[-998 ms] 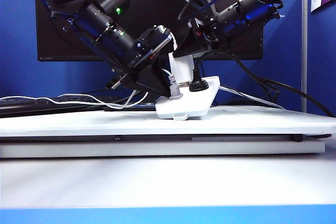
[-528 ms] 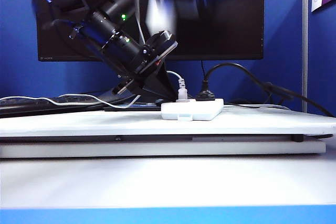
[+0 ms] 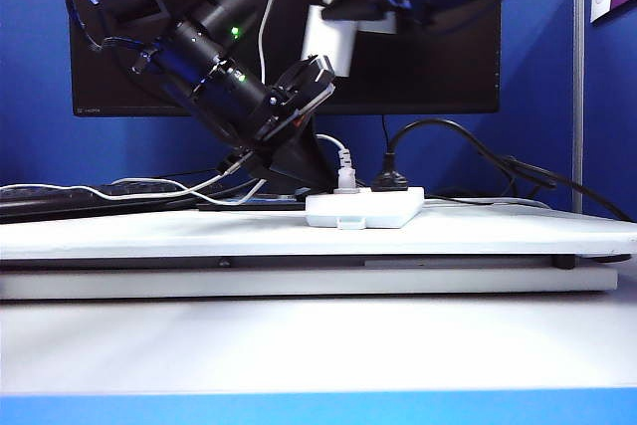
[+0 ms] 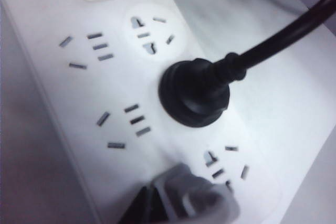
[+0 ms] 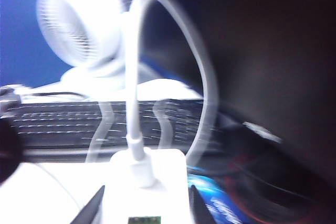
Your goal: Unplug the white charger from the socket, then place it next to the socket.
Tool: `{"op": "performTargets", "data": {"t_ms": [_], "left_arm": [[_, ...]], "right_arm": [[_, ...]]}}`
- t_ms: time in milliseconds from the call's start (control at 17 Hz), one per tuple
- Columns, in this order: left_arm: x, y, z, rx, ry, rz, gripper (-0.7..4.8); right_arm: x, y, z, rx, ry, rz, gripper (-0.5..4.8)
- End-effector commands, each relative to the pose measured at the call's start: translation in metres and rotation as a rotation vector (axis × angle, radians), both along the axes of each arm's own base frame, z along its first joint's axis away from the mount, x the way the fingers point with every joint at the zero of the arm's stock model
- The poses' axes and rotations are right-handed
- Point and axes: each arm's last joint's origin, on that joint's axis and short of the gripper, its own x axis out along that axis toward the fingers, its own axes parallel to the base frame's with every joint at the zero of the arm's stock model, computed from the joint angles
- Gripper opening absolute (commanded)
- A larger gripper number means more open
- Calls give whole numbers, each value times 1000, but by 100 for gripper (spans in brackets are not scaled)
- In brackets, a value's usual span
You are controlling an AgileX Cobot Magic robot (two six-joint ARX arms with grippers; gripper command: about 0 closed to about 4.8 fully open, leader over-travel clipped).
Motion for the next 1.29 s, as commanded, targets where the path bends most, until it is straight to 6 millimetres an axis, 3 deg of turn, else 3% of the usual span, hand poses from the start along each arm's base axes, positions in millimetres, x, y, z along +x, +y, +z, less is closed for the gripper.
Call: {"op": "performTargets", "data": {"t_ms": [59,235,587,998,1291], "left_arm": [[-10,3,-21,93,123,-3,-5],[-12,5,-7,85,65,-28,-5],[-41,23,82,-7,-184,12,-5],[-98,71,184,32,-598,425,-5],[-126,89,212,-16,-689,493,-5]], "right_arm": [[0,-3,8,16,-54,-12,-1],[0,-3,9,23,-49,-24,-1],[0,-3,15,129,34,-25,-1],[-11,21,1,132,281,79,-1],[-26,46,-1,207,548,198,-1]]}}
